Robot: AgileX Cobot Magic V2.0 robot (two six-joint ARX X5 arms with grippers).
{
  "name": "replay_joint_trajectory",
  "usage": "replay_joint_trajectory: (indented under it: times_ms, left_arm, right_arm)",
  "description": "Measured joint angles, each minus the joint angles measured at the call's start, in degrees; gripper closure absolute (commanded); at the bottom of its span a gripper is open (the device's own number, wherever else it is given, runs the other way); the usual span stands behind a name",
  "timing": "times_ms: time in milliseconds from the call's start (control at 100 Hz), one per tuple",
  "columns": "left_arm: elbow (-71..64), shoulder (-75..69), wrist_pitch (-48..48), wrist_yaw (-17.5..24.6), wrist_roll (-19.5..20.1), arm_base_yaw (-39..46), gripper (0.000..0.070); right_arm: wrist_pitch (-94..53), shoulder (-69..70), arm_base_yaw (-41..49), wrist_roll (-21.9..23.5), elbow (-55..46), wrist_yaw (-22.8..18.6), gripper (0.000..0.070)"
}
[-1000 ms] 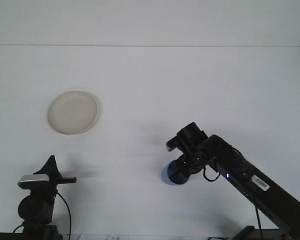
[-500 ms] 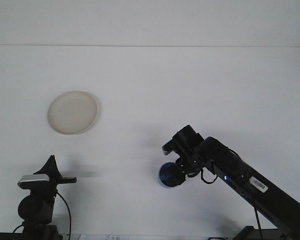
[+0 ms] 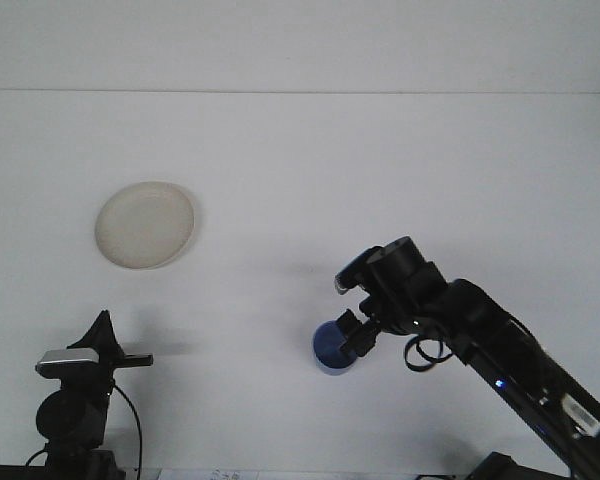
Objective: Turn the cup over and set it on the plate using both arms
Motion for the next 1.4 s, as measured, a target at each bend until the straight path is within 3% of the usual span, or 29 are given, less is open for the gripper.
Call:
replay_joint_trajectory:
  times_ms: [170,350,570,740,820,1100,1310,1350,1380,1400]
  left_arm:
    - [0.0,0.0,0.0,0.0,0.0,0.0,0.0688]
    - [0.0,0.0,0.0,0.0,0.0,0.0,0.0688]
    - [0.0,0.0,0.0,0.0,0.0,0.0,0.0687]
    - [0.0,0.0,0.0,0.0,-0.7,0.0,0.0688]
    - [0.0,0.0,0.0,0.0,-4.2,0.0,0.0687]
    - [0.0,0.0,0.0,0.2,-22.2,0.0,0.0688]
    - [5.2,2.9,-2.1,5.5,-27.6,0.0,0.0680]
    - [8.4,4.5,-2.8,6.6,-27.6,0.0,0.0652]
    - [10.6,5.9,-3.3,7.6,-27.6,0.0,0.0601]
    - [11.8,6.6,-3.6,8.2,-27.6,0.0,0.0532]
  right_arm:
    - [7.5,-14.0,-0.3,-0.5,-1.7,8.0,0.0292]
    - [18.9,-34.0,-0.4,-0.2,-14.3,13.9,0.0292]
    - [29.3,-54.6,-0.4,0.7,-31.3,14.0,0.0292]
    - [28.2,-62.1,-0.4,0.9,-35.2,13.9,0.0292]
    - [27.7,-62.8,-0.4,1.1,-35.2,14.0,0.0292]
    - [26.3,-62.8,-0.3,1.1,-35.2,14.0,0.0293]
    - [25.3,-62.8,-0.3,1.1,-35.2,14.0,0.0293]
    - [25.2,-62.8,-0.3,1.1,-35.2,14.0,0.0293]
    - [25.2,-62.8,-0.3,1.1,-35.2,14.0,0.0293]
    - [25.1,-62.8,-0.3,1.1,-35.2,14.0,0.0293]
